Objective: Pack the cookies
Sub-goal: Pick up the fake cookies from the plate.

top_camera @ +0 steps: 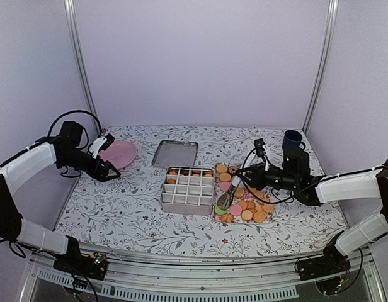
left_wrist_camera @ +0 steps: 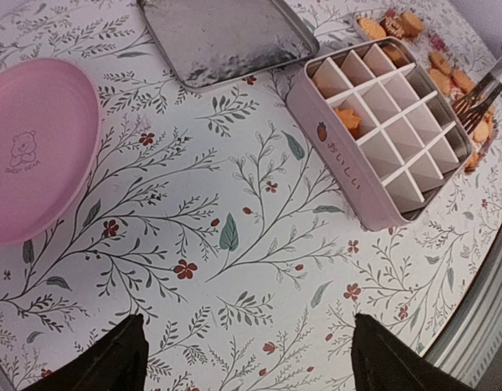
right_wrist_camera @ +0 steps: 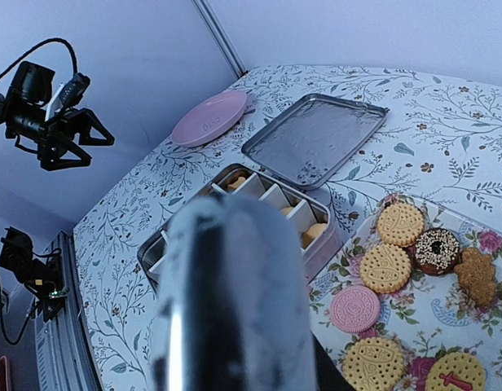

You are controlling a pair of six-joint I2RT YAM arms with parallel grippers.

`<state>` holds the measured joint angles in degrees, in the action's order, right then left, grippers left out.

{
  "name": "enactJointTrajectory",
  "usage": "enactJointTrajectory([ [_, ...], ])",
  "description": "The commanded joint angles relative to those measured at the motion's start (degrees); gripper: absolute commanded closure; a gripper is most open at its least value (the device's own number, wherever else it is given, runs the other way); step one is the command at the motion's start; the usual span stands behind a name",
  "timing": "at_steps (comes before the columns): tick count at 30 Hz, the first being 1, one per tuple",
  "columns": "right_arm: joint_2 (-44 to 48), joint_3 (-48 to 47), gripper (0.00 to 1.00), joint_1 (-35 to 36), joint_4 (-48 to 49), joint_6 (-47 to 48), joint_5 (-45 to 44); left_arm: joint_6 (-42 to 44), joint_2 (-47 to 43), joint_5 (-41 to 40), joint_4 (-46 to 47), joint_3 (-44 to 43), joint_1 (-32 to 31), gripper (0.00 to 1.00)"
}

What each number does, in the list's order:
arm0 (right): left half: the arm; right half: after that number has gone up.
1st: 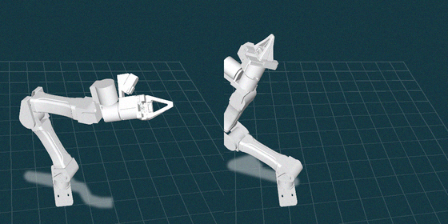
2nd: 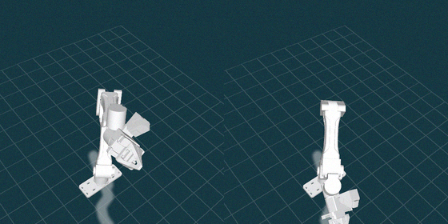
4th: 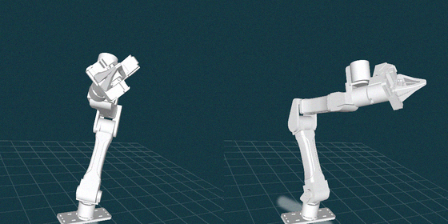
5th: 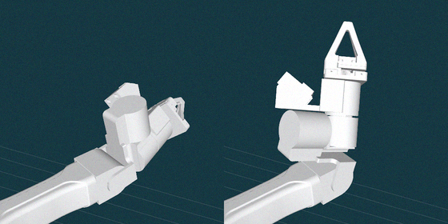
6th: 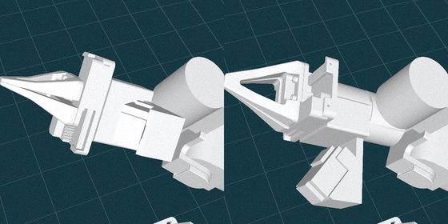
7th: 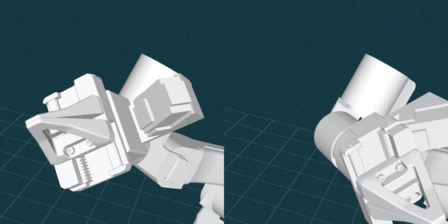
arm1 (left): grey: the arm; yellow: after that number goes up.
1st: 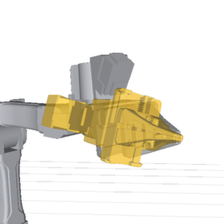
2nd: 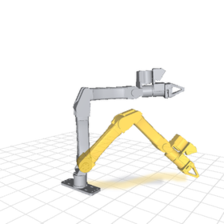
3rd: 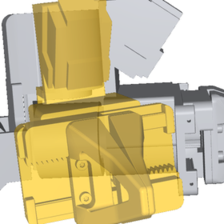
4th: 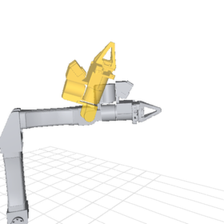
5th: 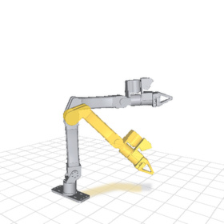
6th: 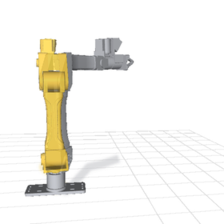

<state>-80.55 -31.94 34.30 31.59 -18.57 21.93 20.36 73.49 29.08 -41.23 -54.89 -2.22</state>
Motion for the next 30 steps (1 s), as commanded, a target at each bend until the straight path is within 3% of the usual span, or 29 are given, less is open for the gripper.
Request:
enactJointTrajectory([
  [1,2.1,1.8,0.75,0.0,-0.8,-1.5,2.1,0.3,-0.7,0.4,0.0,-0.6,-0.6,0.13],
  [6,3.9,1.8,0.80,0.0,-0.7,-2.6,2.0,0.2,-0.7,0.4,0.1,-0.9,-0.6,0.13],
  [12,6.1,1.2,1.00,0.0,-0.7,-3.3,1.1,0.1,-0.7,0.4,0.0,-1.1,-0.7,0.13],
  [30,12.4,-1.1,1.00,0.0,-5.1,-2.7,-0.1,0.2,-0.7,0.3,0.0,-1.1,-0.7,0.13],
])
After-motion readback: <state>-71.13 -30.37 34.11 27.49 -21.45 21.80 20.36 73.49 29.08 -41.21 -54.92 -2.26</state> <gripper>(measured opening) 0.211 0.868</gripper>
